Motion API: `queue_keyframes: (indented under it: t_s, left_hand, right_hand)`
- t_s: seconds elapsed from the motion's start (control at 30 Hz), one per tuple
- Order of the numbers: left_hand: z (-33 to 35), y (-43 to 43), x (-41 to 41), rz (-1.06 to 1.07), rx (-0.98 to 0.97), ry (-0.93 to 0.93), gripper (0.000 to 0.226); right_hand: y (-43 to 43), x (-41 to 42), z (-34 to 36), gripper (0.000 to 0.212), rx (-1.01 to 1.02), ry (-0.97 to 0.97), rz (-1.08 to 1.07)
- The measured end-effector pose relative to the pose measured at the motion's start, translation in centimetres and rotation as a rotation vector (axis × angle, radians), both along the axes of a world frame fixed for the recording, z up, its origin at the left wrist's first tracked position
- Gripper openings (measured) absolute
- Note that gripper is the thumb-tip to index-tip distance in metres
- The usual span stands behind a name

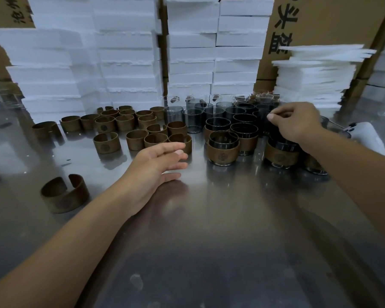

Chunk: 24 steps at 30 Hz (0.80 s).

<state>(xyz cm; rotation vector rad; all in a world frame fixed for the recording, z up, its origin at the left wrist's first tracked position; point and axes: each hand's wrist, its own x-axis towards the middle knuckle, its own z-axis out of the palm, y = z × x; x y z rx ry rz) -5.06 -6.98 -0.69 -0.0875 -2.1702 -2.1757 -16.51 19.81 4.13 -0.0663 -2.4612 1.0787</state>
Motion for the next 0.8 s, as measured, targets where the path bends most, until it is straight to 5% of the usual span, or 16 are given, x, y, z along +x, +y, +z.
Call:
queue_keyframes:
  t_s: [0.23, 0.53, 0.8]
  left_hand:
    - [0.0, 0.0, -0.3, 0.068, 0.059, 0.059, 0.018]
    - [0.4, 0.4, -0.1, 0.073, 0.118, 0.184, 0.068]
    - [-0.1, 0.2, 0.2, 0.016, 0.020, 0.204, 0.054]
  right_hand:
    - [-3.9, 2.9, 2.6, 0.011, -0.075, 0.338, 0.122]
    - [-10.8, 9.3, -1.0, 0.006, -0.185, 0.235, 0.538]
    - [-12.3, 10.9, -2.8, 0.036, -0.501, 0.152, 0.556]
